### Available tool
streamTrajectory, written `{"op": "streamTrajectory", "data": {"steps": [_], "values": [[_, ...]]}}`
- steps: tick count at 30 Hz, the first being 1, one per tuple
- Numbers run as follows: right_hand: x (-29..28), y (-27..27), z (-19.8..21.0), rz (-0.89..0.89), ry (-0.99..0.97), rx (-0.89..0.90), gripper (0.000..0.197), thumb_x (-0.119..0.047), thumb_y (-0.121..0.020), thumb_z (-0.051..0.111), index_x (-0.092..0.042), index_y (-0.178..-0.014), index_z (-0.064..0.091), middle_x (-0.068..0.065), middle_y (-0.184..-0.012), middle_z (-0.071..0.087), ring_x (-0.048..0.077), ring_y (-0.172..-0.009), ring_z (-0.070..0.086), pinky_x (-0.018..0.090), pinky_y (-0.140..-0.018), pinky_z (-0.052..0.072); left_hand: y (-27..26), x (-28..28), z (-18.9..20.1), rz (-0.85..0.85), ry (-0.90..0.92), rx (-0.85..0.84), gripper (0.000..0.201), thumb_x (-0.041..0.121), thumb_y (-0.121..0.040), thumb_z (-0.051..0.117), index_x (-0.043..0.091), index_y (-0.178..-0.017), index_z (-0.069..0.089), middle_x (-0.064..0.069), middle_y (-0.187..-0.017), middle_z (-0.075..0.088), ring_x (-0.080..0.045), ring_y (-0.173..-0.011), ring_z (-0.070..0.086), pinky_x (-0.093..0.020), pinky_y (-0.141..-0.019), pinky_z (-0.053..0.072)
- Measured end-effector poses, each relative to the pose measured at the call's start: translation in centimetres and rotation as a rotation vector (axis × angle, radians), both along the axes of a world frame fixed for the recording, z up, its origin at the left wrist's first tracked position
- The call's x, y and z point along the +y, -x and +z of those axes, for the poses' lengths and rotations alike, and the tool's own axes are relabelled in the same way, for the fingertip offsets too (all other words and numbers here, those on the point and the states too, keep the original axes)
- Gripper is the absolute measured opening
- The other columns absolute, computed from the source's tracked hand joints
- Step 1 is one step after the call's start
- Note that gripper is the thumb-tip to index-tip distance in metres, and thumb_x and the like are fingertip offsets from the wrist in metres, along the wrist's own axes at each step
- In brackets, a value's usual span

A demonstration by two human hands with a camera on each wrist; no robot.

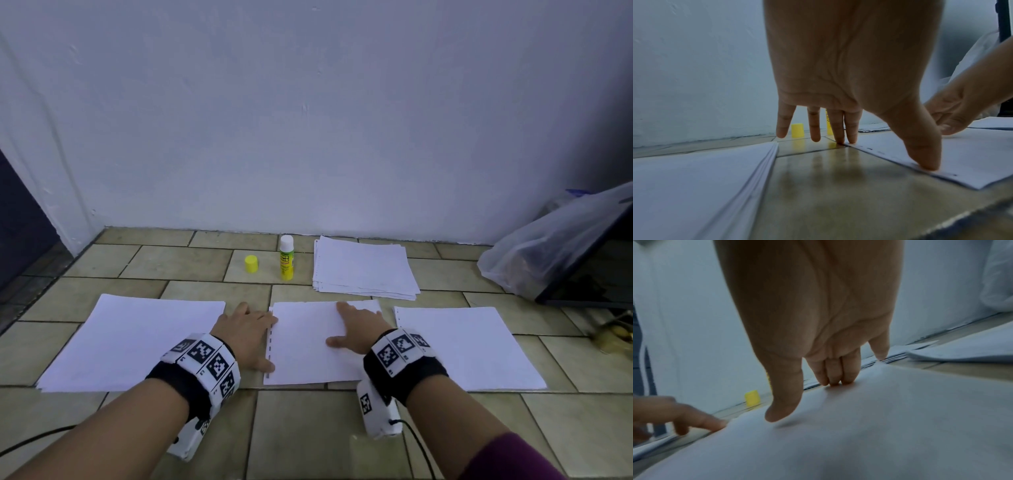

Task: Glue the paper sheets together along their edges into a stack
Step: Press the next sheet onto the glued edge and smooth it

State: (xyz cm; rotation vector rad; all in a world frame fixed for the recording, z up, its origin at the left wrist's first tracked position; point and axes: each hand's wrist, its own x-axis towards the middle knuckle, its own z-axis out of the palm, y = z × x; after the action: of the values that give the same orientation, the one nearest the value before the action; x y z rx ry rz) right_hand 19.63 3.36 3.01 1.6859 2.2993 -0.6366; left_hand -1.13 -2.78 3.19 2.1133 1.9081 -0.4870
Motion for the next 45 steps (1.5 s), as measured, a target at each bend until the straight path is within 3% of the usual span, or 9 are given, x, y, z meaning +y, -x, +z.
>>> {"op": "streamTrajectory", "data": {"steps": [9, 14, 18, 20, 26, 34, 36, 40, 45], "values": [[1.1, -1.9, -0.8, -0.244, -0.051, -0.04, 0.087, -0.047, -0.082, 0.067, -0.009, -0.143, 0.017, 0.005, -0.129, 0.056, 0.028, -0.127, 0.046, 0.049, -0.115, 0.02, 0.4, 0.1, -0.1, -0.004, 0.034, 0.024, 0.088, 0.058, -0.083, 0.06, 0.032, -0.152, 0.013, 0.014, -0.159, 0.013, -0.021, -0.141, 0.017, -0.046, -0.112, 0.027], [1.0, -1.5, -0.3, -0.159, -0.086, -0.111, 0.075, -0.049, -0.081, 0.067, -0.012, -0.136, 0.033, 0.006, -0.133, 0.05, 0.028, -0.127, 0.044, 0.048, -0.113, 0.024, 0.5, 0.6, 0.9, -0.031, 0.011, 0.033, 0.069, 0.064, -0.089, 0.046, 0.032, -0.148, 0.03, 0.011, -0.152, 0.032, -0.017, -0.136, 0.024, -0.042, -0.11, 0.027], [-0.3, -0.6, 0.3, -0.072, -0.16, -0.267, 0.073, -0.053, -0.08, 0.065, -0.018, -0.138, 0.038, 0.012, -0.142, 0.031, 0.032, -0.135, 0.024, 0.052, -0.11, 0.026, -0.4, 1.1, 2.2, -0.044, -0.044, 0.097, 0.047, 0.058, -0.095, 0.04, 0.024, -0.121, 0.061, 0.004, -0.127, 0.055, -0.018, -0.124, 0.039, -0.036, -0.102, 0.032], [-1.0, 0.3, 0.4, -0.047, -0.185, -0.313, 0.063, -0.047, -0.083, 0.063, -0.019, -0.136, 0.043, 0.013, -0.143, 0.025, 0.033, -0.136, 0.018, 0.055, -0.11, 0.023, -1.3, 0.9, 2.2, -0.104, -0.096, 0.132, 0.042, 0.049, -0.098, 0.04, 0.019, -0.119, 0.061, 0.0, -0.128, 0.053, -0.02, -0.123, 0.04, -0.037, -0.1, 0.032], [-2.1, 2.4, 0.2, 0.063, -0.197, -0.301, 0.045, -0.014, -0.093, 0.044, -0.014, -0.137, 0.037, 0.01, -0.139, 0.036, 0.027, -0.131, 0.031, 0.046, -0.104, 0.026, -3.3, -0.5, 0.4, -0.268, -0.037, -0.088, 0.052, 0.029, -0.098, 0.047, 0.024, -0.148, 0.032, 0.004, -0.152, 0.032, -0.019, -0.134, 0.035, -0.037, -0.107, 0.034], [-3.9, 5.5, -0.6, 0.17, -0.165, -0.149, 0.056, -0.036, -0.095, 0.05, -0.012, -0.141, 0.03, 0.009, -0.146, 0.029, 0.027, -0.135, 0.03, 0.056, -0.107, 0.018, -2.7, -1.1, 0.9, -0.129, -0.109, -0.144, 0.033, 0.016, -0.097, 0.045, 0.021, -0.128, 0.056, -0.002, -0.127, 0.054, -0.019, -0.117, 0.05, -0.03, -0.094, 0.042], [-3.9, 6.0, -0.8, 0.223, -0.125, -0.115, 0.062, -0.029, -0.094, 0.052, -0.013, -0.147, 0.022, 0.007, -0.154, 0.018, 0.023, -0.142, 0.019, 0.059, -0.109, 0.014, -2.3, -1.0, 0.6, -0.053, -0.139, -0.12, 0.039, 0.019, -0.094, 0.052, 0.015, -0.133, 0.045, -0.006, -0.137, 0.045, -0.02, -0.126, 0.043, -0.032, -0.099, 0.041], [-3.4, 6.4, -0.6, 0.255, 0.004, -0.11, 0.073, -0.014, -0.095, 0.051, -0.016, -0.152, 0.005, 0.0, -0.16, -0.006, 0.015, -0.148, -0.004, 0.065, -0.112, 0.005, -1.6, 0.0, -0.4, 0.048, -0.034, -0.028, 0.089, 0.04, -0.093, 0.057, 0.006, -0.153, 0.0, -0.008, -0.161, -0.007, -0.024, -0.149, -0.006, -0.044, -0.118, 0.019], [-3.1, 7.8, 0.2, 0.292, 0.034, -0.157, 0.085, -0.012, -0.092, 0.057, -0.012, -0.152, -0.003, 0.001, -0.16, -0.011, 0.014, -0.147, -0.009, 0.065, -0.112, -0.002, -1.1, 1.3, -1.5, 0.056, 0.094, 0.034, 0.095, 0.051, -0.092, 0.052, 0.006, -0.153, -0.005, -0.006, -0.161, -0.012, -0.022, -0.147, -0.017, -0.051, -0.119, 0.009]]}}
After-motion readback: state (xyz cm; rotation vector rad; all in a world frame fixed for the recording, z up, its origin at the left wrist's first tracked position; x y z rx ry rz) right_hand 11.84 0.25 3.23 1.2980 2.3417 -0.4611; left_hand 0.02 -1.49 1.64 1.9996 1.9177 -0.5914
